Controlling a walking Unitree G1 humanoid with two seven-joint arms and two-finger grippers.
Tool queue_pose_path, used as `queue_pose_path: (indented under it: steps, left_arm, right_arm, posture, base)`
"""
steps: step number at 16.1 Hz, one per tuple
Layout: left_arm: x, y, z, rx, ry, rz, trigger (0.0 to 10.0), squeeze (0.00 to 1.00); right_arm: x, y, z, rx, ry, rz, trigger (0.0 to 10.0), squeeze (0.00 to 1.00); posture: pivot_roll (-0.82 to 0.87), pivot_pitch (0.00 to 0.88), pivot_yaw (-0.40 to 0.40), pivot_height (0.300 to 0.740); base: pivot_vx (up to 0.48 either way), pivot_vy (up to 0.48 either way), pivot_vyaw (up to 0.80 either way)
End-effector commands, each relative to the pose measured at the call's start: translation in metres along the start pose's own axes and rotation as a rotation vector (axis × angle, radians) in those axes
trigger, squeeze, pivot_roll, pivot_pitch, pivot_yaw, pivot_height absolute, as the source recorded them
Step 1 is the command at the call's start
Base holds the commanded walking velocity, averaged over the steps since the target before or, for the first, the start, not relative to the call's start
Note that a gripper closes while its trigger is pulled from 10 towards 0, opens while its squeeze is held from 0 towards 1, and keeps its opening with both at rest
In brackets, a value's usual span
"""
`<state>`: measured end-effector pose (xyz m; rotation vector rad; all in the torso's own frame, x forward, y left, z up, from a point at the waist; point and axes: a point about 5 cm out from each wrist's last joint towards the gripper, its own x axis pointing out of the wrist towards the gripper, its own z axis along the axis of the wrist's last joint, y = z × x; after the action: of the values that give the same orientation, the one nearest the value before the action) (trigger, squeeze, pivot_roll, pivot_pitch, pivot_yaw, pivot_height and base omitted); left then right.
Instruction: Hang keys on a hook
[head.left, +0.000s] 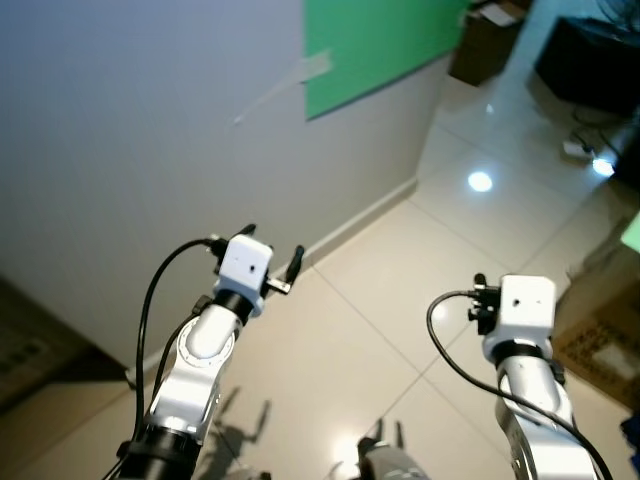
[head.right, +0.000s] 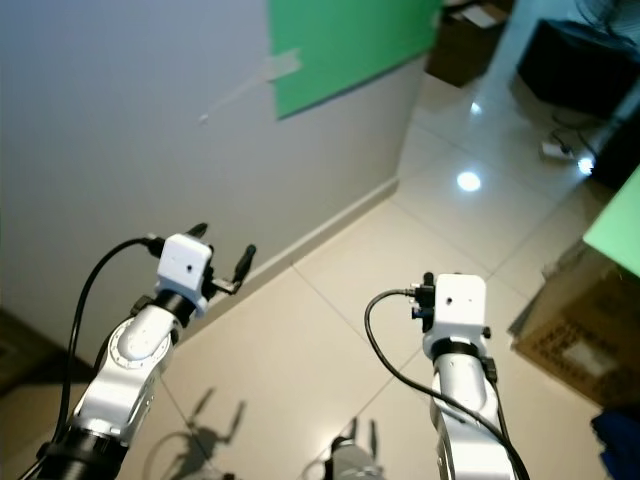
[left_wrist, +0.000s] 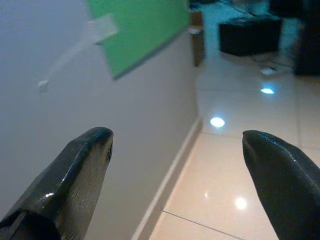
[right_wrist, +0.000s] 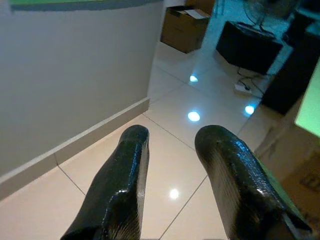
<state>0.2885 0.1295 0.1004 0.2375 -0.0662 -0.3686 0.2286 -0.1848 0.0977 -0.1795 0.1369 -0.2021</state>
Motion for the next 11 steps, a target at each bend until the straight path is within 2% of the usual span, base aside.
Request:
queue_pose_path:
  steps: [1, 6, 7, 8, 11]
  left_arm:
    - [0.002, -0.006, 0.002, 0.01, -0.009, -0.042, 10.0, 0.0]
    - [0.008, -0.023, 0.008, -0.015, -0.03, -0.091, 10.0, 0.0]
    - [0.009, -0.021, 0.011, -0.021, -0.039, -0.081, 10.0, 0.0]
    - [0.011, -0.016, 0.012, -0.062, -0.038, -0.06, 10.0, 0.0]
    - [0.011, -0.002, 0.019, -0.038, -0.066, 0.011, 10.0, 0.0]
  right_arm:
    - [-0.005, -0.005, 0.0, -0.004, 0.014, -0.021, 10.0, 0.0]
    - [-0.016, -0.014, 0.001, -0.005, 0.031, -0.056, 10.0, 0.0]
    - [-0.016, -0.012, 0.005, -0.007, 0.026, -0.054, 10.0, 0.0]
    - [-0.013, -0.01, 0.008, -0.004, 0.021, -0.05, 10.0, 0.0]
    - [-0.002, -0.002, 0.007, 0.01, 0.029, 0.003, 10.0, 0.0]
  posture:
    - [-0.19, 0.137, 0.109, 0.74]
    - [-0.23, 0.164, 0.129, 0.74]
    - [-0.23, 0.16, 0.114, 0.74]
    - [-0.22, 0.152, 0.094, 0.74]
    - [-0.18, 0.105, 0.057, 0.74]
  base:
    - [0.0, -0.48, -0.76]
    - [0.0, -0.48, -0.75]
    - [0.0, -0.48, -0.75]
    - [0.0, 0.0, -0.75]
    - [0.0, 0.0, -0.75]
